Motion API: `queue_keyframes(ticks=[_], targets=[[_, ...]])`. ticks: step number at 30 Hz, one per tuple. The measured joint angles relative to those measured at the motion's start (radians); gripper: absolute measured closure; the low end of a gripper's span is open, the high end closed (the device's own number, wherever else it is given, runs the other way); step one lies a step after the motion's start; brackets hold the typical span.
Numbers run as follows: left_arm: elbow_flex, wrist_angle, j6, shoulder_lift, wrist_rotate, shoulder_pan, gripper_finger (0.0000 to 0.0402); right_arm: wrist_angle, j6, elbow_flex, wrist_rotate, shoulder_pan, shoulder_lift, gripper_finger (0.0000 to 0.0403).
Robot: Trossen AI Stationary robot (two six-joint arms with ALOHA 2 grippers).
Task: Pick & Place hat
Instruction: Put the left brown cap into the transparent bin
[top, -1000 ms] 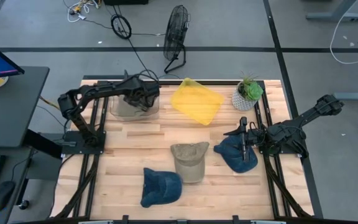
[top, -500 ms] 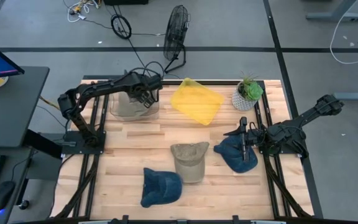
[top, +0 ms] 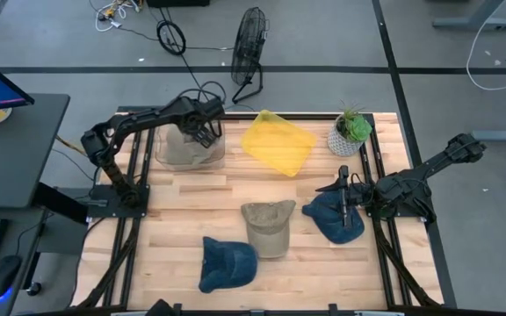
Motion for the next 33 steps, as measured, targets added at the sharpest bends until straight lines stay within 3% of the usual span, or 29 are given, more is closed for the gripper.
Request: queue_keyframes(ticks=[4,12,16,24,29,33], targets=[[-0.001,0.008,0.019,0.0,0.102,-0.001,0.0272,0.0,0.0,0.0,0.0,0.0,0.0,0.0222],[-0.001,0.016,0.017,0.0,0.066,0.006,0.0386,0.0,0.0,0.0,0.0,0.0,0.0,0.0222],[0.003,-0.019,-0.029,-0.011,0.06,-0.006,0.0394,0.0,0.0,0.0,0.0,0.0,0.0,0.0222],[0.114,-0.286,-0.25,-0.018,0.057,-0.052,0.0395,0.008,0.0,0.0,0.001,0.0,0.0,0.0222],[0.131,-0.34,-0.373,-0.018,0.105,-0.059,0.0394,0.008,0.0,0.0,0.001,0.0,0.0,0.0222],[0.086,-0.286,-0.427,-0.017,0.114,-0.058,0.0393,0.007,0.0,0.0,0.0,0.0,0.0,0.0222]])
